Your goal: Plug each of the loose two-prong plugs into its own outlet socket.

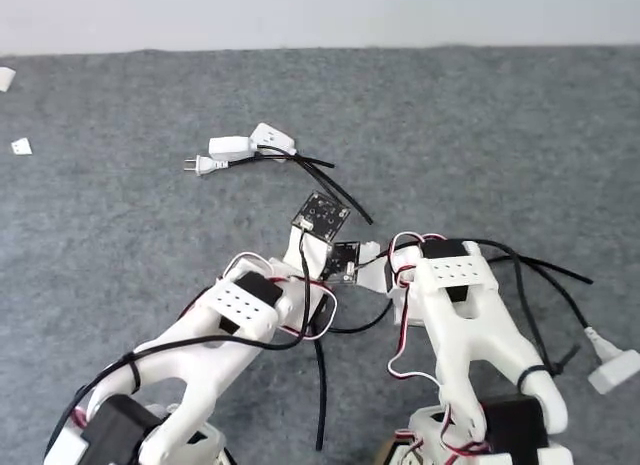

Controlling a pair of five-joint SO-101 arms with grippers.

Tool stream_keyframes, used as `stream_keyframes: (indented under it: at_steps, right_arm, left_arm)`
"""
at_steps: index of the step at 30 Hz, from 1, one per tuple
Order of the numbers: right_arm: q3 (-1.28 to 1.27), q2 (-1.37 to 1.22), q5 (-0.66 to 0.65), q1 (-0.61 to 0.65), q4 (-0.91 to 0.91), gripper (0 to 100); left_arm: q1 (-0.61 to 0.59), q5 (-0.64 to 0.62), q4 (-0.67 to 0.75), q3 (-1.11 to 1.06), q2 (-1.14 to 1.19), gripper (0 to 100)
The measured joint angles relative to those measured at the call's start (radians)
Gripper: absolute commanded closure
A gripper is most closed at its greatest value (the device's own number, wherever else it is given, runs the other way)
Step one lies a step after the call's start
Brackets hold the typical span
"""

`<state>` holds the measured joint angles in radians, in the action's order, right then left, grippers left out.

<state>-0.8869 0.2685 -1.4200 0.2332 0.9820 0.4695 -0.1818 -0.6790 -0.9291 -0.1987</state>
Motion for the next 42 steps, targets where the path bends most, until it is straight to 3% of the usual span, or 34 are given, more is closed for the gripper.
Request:
stream_keyframes:
  at_steps: [14, 25, 42]
  right_arm:
    - [0.005, 0.002, -0.192, -0.005, -0.025, 83.0]
    - [0.009, -0.026, -0.247, -0.003, -0.181, 83.0]
    - [0.272, -0.292, -0.302, -0.083, 0.035, 83.0]
  left_arm:
    - [0.005, 0.005, -0.002, -0.005, -0.002, 98]
    - [0.005, 0.005, -0.003, -0.005, 0.002, 98]
    - [0.003, 0.003, 0.0, 0.005, 0.0, 98]
